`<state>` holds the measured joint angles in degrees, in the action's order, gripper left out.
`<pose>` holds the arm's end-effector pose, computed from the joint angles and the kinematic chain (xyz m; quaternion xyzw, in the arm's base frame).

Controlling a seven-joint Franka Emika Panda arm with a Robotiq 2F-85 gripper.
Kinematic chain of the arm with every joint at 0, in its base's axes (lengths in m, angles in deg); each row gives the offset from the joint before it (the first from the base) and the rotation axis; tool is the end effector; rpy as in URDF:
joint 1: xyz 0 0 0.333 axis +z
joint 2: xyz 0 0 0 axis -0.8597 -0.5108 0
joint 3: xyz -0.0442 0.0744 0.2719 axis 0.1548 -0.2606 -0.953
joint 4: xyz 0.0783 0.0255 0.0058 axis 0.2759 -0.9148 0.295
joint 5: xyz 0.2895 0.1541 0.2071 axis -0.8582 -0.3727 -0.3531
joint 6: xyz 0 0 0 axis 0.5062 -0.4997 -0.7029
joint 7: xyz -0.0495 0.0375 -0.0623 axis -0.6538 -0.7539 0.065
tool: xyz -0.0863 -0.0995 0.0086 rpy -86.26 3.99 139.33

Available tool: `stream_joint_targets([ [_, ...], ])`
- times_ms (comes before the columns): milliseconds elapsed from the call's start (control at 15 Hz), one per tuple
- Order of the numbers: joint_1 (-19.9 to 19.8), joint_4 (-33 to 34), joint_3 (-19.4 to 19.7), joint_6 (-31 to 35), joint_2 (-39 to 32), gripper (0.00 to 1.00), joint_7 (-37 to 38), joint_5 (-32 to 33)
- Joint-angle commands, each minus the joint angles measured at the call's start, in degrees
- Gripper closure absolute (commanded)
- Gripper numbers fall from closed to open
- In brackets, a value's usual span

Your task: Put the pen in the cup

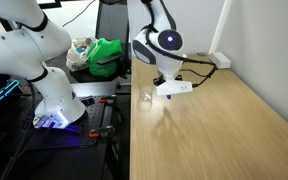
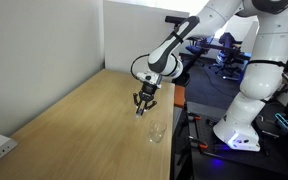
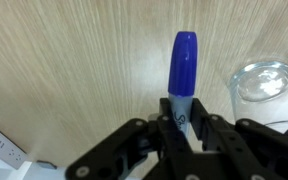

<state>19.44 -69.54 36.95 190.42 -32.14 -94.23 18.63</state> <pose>0.4660 0.0006 0.1621 -0.6875 -0.6816 -0.2276 0.1047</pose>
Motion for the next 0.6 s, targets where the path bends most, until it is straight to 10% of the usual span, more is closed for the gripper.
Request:
stream_joint_targets([
  [0, -2.62, 0.28, -1.40, -5.64, 2.30, 0.94, -5.29, -2.04],
  [67, 5.05, 1.02, 6.54, -8.70, 3.83, 0.94, -8.26, -5.23],
  [533, 22.67, 3.53, 27.94, -23.26, 5.76, 0.94, -13.53, -7.96],
])
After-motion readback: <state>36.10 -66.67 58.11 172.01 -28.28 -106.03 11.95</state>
